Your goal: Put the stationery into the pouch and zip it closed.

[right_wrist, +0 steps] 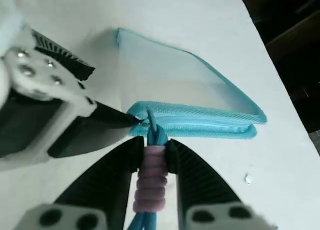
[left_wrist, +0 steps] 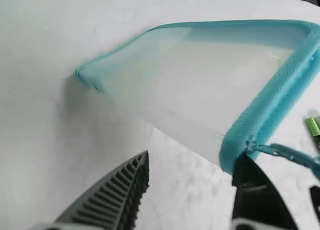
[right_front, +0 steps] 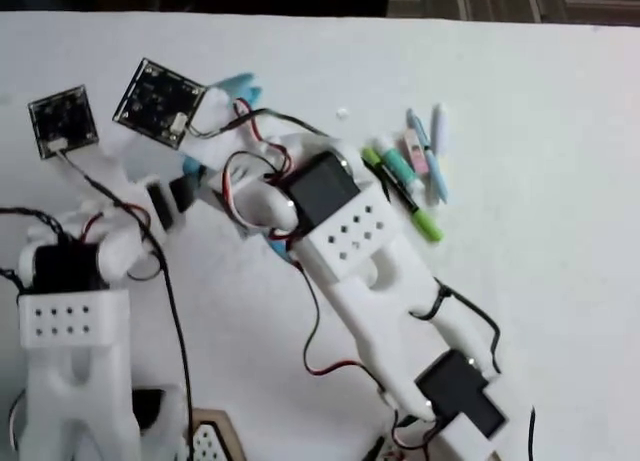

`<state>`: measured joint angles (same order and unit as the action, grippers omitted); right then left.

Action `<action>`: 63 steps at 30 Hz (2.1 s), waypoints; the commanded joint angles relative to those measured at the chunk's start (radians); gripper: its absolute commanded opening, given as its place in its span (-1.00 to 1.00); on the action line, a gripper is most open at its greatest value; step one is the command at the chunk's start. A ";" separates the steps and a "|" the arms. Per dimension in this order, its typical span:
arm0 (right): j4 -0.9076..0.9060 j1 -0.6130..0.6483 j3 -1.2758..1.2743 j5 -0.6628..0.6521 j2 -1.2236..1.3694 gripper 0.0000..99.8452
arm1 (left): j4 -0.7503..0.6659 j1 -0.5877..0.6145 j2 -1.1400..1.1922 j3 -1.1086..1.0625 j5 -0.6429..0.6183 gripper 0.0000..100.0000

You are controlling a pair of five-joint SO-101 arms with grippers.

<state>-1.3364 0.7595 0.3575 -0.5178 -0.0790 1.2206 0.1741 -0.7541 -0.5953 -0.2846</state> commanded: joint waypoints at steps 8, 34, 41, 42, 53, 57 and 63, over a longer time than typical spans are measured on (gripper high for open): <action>0.004 -0.056 0.021 0.009 -0.050 -0.96 | -0.052 0.021 0.065 0.028 0.101 -0.95; -0.194 -0.361 0.301 -0.002 -0.047 -0.96 | 0.572 0.125 0.220 0.724 0.115 -0.95; -0.291 -0.418 0.293 -0.066 -0.041 -0.96 | 0.569 0.125 0.331 0.721 0.117 -0.95; -0.300 -0.417 0.293 -0.071 -0.041 -0.96 | 0.568 0.125 0.344 0.721 0.118 -0.95; -0.306 -0.349 0.292 -0.064 -0.038 -0.96 | 0.568 0.119 0.483 0.632 0.123 -0.44; -0.306 -0.348 0.292 -0.063 -0.038 -0.96 | 0.565 0.119 0.564 0.583 0.123 -0.44; -0.311 -0.348 0.292 -0.063 -0.038 -0.96 | 0.557 0.125 0.662 0.660 0.121 -0.84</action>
<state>-1.6402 0.4143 0.6137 -0.5823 -0.0852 1.7791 0.2800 -0.1726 0.0399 -0.1680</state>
